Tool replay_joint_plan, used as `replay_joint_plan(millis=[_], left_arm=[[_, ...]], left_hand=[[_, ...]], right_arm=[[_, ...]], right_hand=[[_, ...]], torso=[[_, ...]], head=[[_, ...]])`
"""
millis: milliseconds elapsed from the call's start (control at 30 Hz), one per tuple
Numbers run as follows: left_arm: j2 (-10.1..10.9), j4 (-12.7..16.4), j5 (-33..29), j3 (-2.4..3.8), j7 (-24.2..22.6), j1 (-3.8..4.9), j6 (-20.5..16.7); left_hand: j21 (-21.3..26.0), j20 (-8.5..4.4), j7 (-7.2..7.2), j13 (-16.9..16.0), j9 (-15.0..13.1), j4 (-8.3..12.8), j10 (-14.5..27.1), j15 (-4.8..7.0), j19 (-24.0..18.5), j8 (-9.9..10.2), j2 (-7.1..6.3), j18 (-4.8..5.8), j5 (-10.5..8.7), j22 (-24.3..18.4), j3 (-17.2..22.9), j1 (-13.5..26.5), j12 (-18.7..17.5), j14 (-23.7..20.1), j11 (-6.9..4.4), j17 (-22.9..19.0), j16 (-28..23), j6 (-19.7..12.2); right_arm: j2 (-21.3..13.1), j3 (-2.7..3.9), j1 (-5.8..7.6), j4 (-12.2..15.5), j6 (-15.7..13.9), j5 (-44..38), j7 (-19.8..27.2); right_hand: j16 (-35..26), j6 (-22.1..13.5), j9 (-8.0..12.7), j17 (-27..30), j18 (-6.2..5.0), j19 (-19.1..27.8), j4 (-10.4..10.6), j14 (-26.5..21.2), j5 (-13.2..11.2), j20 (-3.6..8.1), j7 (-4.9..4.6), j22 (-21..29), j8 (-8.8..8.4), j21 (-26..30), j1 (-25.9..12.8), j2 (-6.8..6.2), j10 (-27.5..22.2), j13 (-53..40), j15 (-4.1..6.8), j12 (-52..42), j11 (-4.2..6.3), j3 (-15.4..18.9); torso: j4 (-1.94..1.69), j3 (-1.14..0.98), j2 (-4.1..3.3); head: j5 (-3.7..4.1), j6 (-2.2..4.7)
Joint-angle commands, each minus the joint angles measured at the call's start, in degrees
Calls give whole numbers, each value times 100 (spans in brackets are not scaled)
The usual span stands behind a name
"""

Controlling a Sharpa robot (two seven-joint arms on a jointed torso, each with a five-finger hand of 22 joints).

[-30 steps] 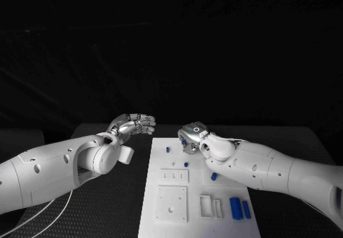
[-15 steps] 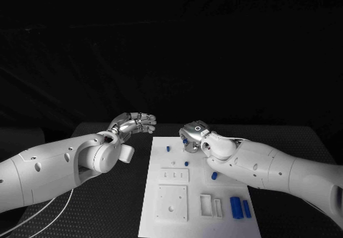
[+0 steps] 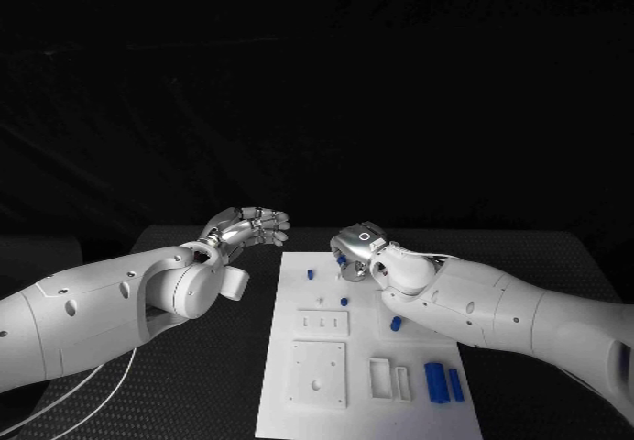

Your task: Assemble the parts on the task board

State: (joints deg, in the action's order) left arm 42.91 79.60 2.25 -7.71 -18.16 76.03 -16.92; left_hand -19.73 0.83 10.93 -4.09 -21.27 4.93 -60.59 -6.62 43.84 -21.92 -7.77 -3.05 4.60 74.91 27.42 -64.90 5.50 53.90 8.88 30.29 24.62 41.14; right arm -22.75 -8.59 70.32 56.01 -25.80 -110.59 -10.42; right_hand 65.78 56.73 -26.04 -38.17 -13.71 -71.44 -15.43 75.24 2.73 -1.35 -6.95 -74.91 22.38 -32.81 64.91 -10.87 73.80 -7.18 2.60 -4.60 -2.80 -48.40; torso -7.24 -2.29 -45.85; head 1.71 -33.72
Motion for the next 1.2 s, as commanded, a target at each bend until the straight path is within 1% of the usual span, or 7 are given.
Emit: replay_joint_plan(millis=[33,200,600,767,933,1033,1200], left_arm=[[-7,5,-15,5,-22,14,86],[-2,0,-15,5,-24,14,83],[25,-8,-15,5,-23,15,73],[46,-30,-12,5,-45,16,64],[128,-8,3,6,-225,16,-126],[152,-17,3,7,-221,20,-76],[132,-47,3,6,-241,20,-42]], left_hand=[[1,2,64,10,9,48,-19,0,21,38,11,-54,27,112,1,64,-36,30,31,8,-37,49],[0,2,76,10,13,55,-17,0,21,47,7,-55,26,112,6,71,-45,32,40,13,-42,42],[-1,2,81,10,15,64,-17,0,21,53,4,-56,27,112,13,74,-54,34,43,18,-48,39],[-1,2,81,10,16,68,-19,0,21,54,4,-57,28,112,17,74,-56,35,43,20,-50,40],[-21,-10,72,-21,6,114,-178,22,54,33,15,-65,49,115,63,63,1,103,16,57,-38,107],[-40,-41,50,-48,-3,170,-372,64,96,17,47,-57,64,110,100,76,75,202,-46,108,-3,172],[-38,-45,36,-47,-7,186,-396,62,94,10,57,-48,63,108,106,90,76,195,-55,113,-16,197]], right_arm=[[4,0,-1,-56,83,183,38],[-12,-1,5,-59,63,276,48],[-147,0,22,162,-136,382,86],[-525,265,63,672,-184,615,177],[-975,521,212,1070,138,1571,371],[-1302,575,307,1282,337,1596,445],[-1619,575,358,1405,596,1646,436]], right_hand=[[-11,-272,114,18,-129,29,42,-43,8,10,-120,-83,-163,23,-111,-243,-250,79,-95,121,-206,16],[9,-654,210,60,-129,36,189,-37,7,15,-189,-77,-373,43,-220,-585,-837,267,-243,109,-356,116],[25,-690,218,88,-129,44,232,-42,13,26,-197,-77,-383,55,-230,-591,-889,304,-257,82,-369,174],[44,-659,215,99,-129,35,268,-42,20,33,-209,-76,-364,57,-221,-602,-829,301,-263,55,-376,165],[88,-577,204,107,-129,7,310,-38,20,42,-229,-85,-320,43,-216,-592,-681,277,-227,2,-338,165],[138,-542,200,114,-129,-6,317,-30,244,65,-273,-108,-307,17,-195,-495,-563,242,-190,-28,-288,219],[157,-576,214,133,-129,23,297,-45,143,68,-274,-119,-331,4,-250,-547,-580,240,-198,12,-308,357]], torso=[[0,2,-3],[-1,2,-4],[6,-4,-6],[11,-5,-10],[51,-6,-3],[116,-19,4],[184,-34,31]], head=[[-4,-6],[-5,-10],[-11,-9],[19,39],[19,94],[18,145],[46,186]])
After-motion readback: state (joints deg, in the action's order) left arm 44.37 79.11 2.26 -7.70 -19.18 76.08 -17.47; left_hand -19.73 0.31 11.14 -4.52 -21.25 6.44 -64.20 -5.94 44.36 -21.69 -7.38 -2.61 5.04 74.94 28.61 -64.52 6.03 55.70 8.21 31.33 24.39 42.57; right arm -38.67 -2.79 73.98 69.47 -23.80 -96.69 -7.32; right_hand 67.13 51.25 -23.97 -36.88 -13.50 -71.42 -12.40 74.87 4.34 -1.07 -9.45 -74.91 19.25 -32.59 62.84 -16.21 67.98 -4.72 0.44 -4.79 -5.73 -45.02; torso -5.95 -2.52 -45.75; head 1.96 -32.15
